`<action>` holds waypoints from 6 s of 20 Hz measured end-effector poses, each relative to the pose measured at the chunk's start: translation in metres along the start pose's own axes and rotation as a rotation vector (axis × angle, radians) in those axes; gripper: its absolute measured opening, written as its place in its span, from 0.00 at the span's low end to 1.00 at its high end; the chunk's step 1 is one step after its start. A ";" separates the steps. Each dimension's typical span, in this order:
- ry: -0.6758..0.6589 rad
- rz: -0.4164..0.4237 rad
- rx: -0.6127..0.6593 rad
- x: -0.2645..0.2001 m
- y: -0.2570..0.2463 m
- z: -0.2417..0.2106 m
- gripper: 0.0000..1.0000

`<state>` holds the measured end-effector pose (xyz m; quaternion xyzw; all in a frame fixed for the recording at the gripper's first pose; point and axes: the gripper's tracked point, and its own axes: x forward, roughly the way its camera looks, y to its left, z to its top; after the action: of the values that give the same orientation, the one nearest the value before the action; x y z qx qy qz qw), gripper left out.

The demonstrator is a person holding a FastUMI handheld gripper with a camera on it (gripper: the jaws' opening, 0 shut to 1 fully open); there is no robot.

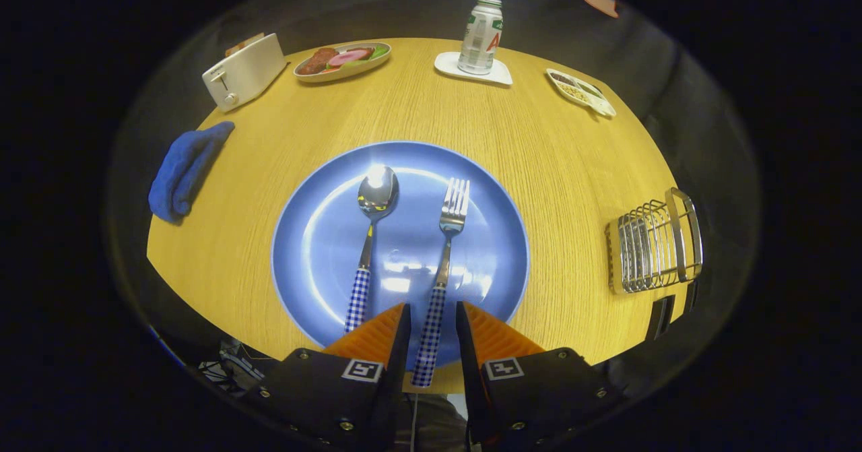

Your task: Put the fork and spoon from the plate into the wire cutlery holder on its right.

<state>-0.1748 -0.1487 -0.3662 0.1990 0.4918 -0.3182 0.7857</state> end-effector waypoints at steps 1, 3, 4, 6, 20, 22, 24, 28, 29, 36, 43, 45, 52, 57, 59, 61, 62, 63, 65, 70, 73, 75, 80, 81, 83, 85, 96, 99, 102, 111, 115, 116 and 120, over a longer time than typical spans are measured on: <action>0.014 0.013 -0.003 0.005 0.001 -0.011 0.08; 0.028 0.033 -0.014 0.002 0.004 -0.006 0.08; 0.035 0.033 -0.023 0.001 0.003 -0.006 0.08; 0.037 0.052 -0.042 -0.001 0.005 -0.004 0.01; 0.026 0.100 -0.143 -0.077 -0.035 0.010 0.01; 0.013 0.090 -0.133 -0.085 -0.046 0.011 0.00; 0.016 0.100 -0.099 -0.092 -0.051 0.007 0.01; 0.024 0.094 -0.107 -0.116 -0.072 0.002 0.01; 0.036 0.094 -0.117 -0.121 -0.080 -0.002 0.01; 0.079 -0.001 -0.172 -0.149 -0.151 -0.008 0.01; 0.177 -0.021 -0.197 -0.168 -0.200 -0.016 0.00; 0.210 -0.033 -0.216 -0.171 -0.214 -0.016 0.00; 0.287 -0.045 -0.266 -0.170 -0.236 -0.015 0.01; 0.373 -0.051 -0.303 -0.161 -0.247 -0.012 0.01; 0.425 -0.040 -0.301 -0.154 -0.251 -0.013 0.01; 0.462 -0.053 -0.305 -0.143 -0.258 -0.013 0.01; 0.480 -0.051 -0.297 -0.138 -0.258 -0.013 0.01; 0.494 -0.046 -0.283 -0.131 -0.258 -0.014 0.01; 0.529 -0.031 -0.266 -0.121 -0.256 -0.013 0.01; 0.614 0.004 -0.289 -0.101 -0.249 -0.008 0.01; 0.643 -0.011 -0.317 -0.093 -0.251 -0.001 0.01; 0.665 -0.017 -0.342 -0.089 -0.250 0.001 0.01; 0.728 -0.023 -0.354 -0.078 -0.251 0.000 0.01; 0.736 -0.028 -0.352 -0.076 -0.253 0.001 0.01; 0.750 -0.035 -0.350 -0.073 -0.253 0.002 0.01; 0.766 -0.039 -0.337 -0.071 -0.251 0.001 0.01; 0.673 -0.011 -0.210 -0.084 -0.243 0.017 0.22; 0.569 -0.003 -0.132 -0.104 -0.235 0.029 0.22; 0.478 0.004 -0.099 -0.130 -0.222 0.036 0.22; 0.344 0.113 -0.033 -0.134 -0.069 0.005 0.22; 0.352 0.167 -0.021 -0.125 -0.019 -0.015 0.22; 0.351 0.175 -0.018 -0.120 -0.010 -0.018 0.22; 0.316 0.181 0.019 -0.103 0.017 -0.015 0.22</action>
<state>-0.2047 -0.0961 -0.2799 0.2973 0.5861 -0.2155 0.7223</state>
